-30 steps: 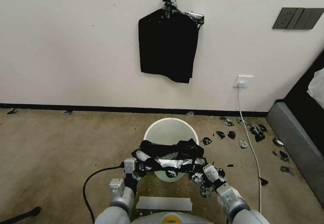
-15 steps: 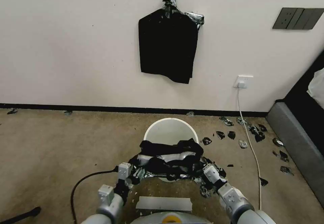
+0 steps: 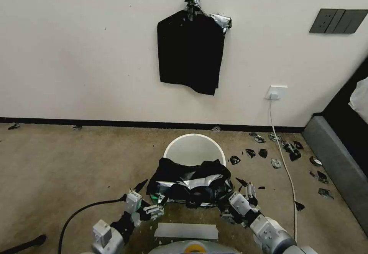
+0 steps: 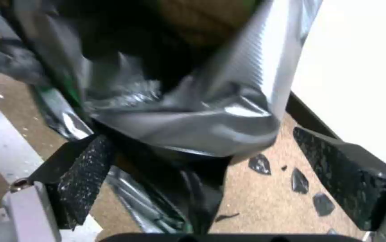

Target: Place a trash bag onto the trash bin.

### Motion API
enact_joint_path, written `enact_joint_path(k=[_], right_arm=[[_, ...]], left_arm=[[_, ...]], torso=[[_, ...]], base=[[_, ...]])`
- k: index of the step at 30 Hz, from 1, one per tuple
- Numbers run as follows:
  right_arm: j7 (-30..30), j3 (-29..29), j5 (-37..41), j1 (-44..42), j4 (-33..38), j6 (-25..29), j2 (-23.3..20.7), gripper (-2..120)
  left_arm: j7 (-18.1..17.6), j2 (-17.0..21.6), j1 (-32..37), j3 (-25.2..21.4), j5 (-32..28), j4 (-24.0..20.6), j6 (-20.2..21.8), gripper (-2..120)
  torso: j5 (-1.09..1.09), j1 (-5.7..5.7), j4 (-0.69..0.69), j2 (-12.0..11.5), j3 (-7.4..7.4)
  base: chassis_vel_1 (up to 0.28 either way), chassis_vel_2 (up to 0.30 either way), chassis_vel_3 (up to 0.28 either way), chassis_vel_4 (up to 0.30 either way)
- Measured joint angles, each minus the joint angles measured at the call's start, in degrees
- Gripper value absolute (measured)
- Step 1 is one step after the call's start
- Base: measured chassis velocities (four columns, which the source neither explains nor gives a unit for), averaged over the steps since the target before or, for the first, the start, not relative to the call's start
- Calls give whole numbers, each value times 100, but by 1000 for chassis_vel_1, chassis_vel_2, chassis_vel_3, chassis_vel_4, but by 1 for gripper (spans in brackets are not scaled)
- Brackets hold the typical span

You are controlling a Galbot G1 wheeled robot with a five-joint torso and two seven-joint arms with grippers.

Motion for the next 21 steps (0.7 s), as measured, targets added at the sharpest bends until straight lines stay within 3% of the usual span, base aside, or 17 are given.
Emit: enact_joint_path(k=[5, 6, 10, 14, 16, 17, 18, 21], right_arm=[[-24, 96, 106, -211, 267, 36, -120, 100], [-27, 132, 192, -295, 422, 49, -162, 100], [-16, 153, 331, -392, 710, 51, -218, 100], [16, 149, 455, -388, 905, 85, -237, 100], [58, 151, 619, -272, 950, 149, -229, 100], [141, 173, 1014, 33, 967, 290, -228, 100], [141, 173, 1014, 33, 967, 290, -228, 100], [172, 319, 1663, 617, 918, 734, -411, 100]], left_arm=[[336, -51, 90, -160, -134, -177, -70, 100], [613, -97, 151, -309, -348, -330, -106, 100], [974, -167, 274, -595, -647, -620, -132, 100], [1050, -234, 354, -831, -841, -802, -315, 100], [825, -291, 354, -917, -907, -894, -496, 100], [169, -395, 344, -975, -901, -1120, -693, 100], [169, -395, 344, -975, -901, -1120, -693, 100], [-1103, -468, 215, -891, -535, -1488, -814, 100]], torso=[[0, 0, 0, 0, 0], [0, 0, 0, 0, 0], [0, 0, 0, 0, 0], [0, 0, 0, 0, 0], [-1, 0, -1, 0, 0], [1, 0, -1, 0, 0], [1, 0, -1, 0, 0], [2, 0, 3, 0, 1]], base=[[0, 0, 0, 0], [0, 0, 0, 0], [0, 0, 0, 0], [0, 0, 0, 0], [0, 0, 0, 0], [0, 0, 0, 0], [0, 0, 0, 0], [0, 0, 0, 0]])
